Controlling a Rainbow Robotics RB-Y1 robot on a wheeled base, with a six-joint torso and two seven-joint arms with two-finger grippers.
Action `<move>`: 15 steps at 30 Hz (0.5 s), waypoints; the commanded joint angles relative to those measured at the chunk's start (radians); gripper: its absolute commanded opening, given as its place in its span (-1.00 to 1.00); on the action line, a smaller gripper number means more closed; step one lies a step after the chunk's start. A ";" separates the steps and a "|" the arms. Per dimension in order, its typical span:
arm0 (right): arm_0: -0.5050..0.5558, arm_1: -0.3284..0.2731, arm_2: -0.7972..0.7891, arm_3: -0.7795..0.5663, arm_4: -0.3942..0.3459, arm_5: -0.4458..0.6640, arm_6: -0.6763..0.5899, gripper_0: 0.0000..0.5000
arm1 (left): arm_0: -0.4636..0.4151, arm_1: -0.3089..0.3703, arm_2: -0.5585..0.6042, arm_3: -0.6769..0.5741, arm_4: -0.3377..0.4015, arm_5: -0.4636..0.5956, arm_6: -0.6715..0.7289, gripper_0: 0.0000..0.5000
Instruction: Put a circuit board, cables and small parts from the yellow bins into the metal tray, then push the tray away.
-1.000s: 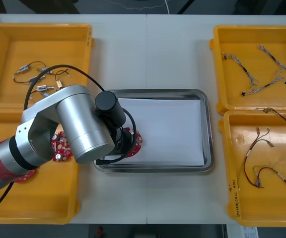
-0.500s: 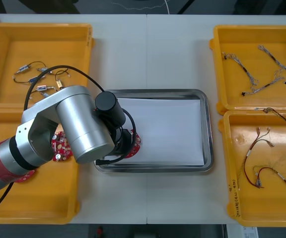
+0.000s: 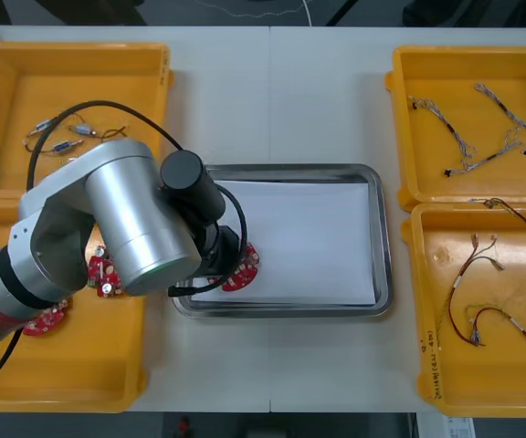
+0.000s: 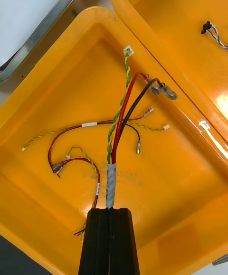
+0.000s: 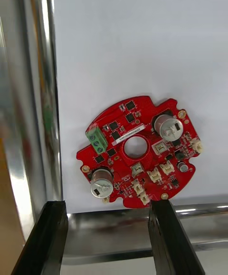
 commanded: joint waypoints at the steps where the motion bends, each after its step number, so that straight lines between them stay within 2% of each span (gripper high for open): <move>1: -0.023 -0.018 0.011 -0.037 -0.001 0.001 -0.033 -1.00 | 0.011 0.028 0.121 -0.079 0.038 0.063 0.020 1.00; 8: -0.032 -0.020 0.034 -0.081 0.000 0.001 -0.035 -1.00 | 0.011 0.044 0.250 -0.099 0.089 0.116 0.005 1.00; 15: -0.168 -0.020 0.211 -0.085 0.020 -0.016 -0.048 -1.00 | 0.011 0.103 0.389 -0.097 0.157 0.150 -0.017 1.00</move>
